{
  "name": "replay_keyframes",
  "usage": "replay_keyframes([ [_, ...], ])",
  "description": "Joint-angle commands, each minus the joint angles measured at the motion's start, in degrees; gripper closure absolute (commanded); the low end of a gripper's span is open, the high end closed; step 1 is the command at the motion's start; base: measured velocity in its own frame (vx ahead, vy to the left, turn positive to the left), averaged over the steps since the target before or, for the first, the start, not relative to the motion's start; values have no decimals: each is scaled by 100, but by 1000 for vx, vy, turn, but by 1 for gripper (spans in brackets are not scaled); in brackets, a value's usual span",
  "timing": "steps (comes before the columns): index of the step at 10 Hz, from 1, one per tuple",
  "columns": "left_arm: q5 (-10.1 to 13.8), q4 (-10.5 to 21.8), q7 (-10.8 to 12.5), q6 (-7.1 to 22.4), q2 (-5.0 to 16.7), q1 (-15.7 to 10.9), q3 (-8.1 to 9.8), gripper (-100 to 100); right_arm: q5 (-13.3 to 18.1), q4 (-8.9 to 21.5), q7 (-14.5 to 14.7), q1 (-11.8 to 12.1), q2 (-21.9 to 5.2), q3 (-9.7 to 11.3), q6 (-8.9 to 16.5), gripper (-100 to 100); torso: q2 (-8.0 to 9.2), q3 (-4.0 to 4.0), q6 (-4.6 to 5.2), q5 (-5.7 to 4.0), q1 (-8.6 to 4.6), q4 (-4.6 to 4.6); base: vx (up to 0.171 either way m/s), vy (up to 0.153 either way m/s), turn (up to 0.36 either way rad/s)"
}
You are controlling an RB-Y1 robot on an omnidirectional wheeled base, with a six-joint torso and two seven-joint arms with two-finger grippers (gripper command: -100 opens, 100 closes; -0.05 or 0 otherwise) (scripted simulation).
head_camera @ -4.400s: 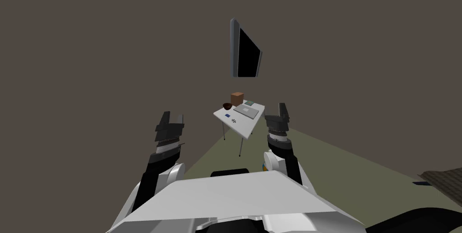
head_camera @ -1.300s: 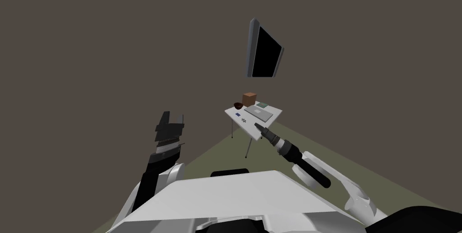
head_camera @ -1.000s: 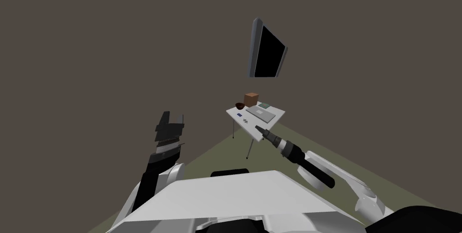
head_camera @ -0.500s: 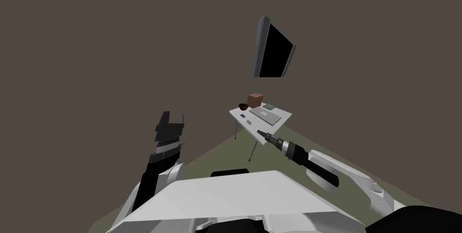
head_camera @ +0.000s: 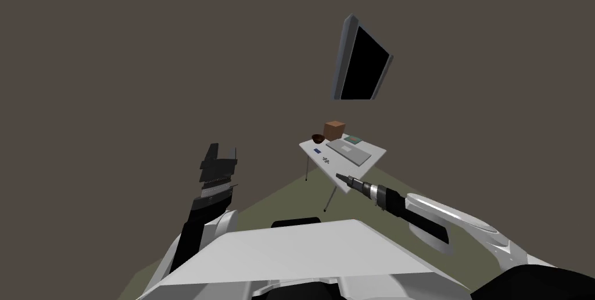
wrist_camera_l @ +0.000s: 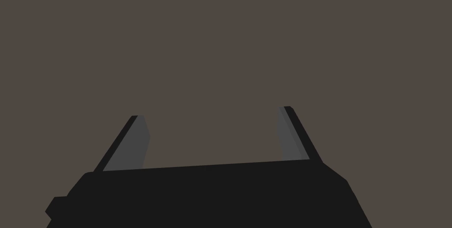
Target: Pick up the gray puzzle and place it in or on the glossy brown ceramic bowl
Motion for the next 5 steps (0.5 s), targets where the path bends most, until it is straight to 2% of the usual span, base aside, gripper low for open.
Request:
replay_keyframes([
  [1,0,0,0,0,0,0,0,0,61,159,-119,72,-286,52,79,-100,0,0,0,0,0,0,63,35,163],
  [4,0,0,0,0,0,0,0,0,122,277,-192,181,-753,86,136,-100,-6,-3,-1,0,3,-1,65,28,89],
  [5,0,0,0,0,0,0,0,0,180,395,-263,294,-924,122,186,-100,-6,-3,1,1,3,-1,83,25,144],
])
